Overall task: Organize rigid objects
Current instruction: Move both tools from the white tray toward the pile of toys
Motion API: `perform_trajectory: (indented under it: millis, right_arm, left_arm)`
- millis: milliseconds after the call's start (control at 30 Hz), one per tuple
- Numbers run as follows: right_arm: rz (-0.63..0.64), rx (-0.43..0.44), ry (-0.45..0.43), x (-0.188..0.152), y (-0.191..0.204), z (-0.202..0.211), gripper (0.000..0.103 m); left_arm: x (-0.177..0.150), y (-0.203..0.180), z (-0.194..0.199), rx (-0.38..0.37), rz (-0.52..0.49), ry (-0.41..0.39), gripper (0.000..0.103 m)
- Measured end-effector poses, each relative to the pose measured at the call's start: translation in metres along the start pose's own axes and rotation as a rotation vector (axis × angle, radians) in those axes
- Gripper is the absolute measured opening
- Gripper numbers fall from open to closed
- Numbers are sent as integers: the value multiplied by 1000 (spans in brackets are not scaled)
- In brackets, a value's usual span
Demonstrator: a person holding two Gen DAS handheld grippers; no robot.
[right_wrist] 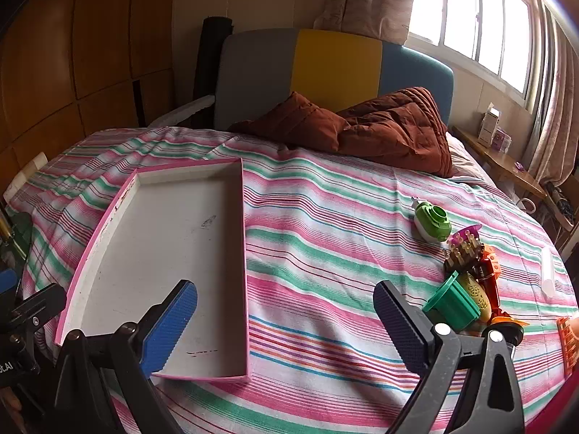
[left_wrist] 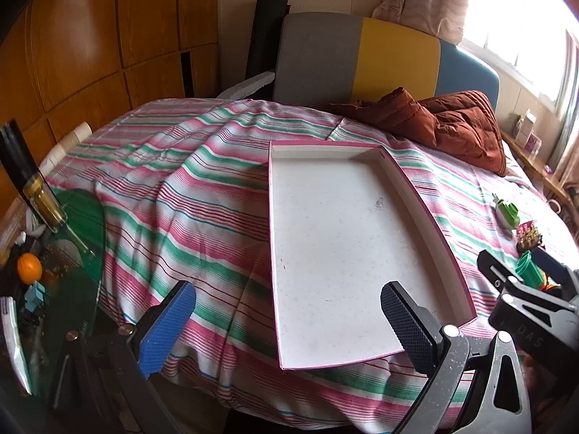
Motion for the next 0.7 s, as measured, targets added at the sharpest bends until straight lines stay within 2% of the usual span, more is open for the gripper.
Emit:
perform_trajectory:
  millis: [433,700]
  right_arm:
    - [-35,7,-3,14,-38,3,100]
    - [-108,5,24,24,-88,0,100]
  left_arm:
    - [3,-12,5,-14,-48,-16,103]
    - [6,-23,6,-42,-70,-17,103]
Point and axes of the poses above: each gripper's, at about its wrist camera, not at the fingertips, and z roughly against the way its jaws point, y to its left, x to its top, the point moved 1 cm from there along -z, roughly the way its jaws point, and after that the axes turned 3 degrees about x, right-handed, at the moved point
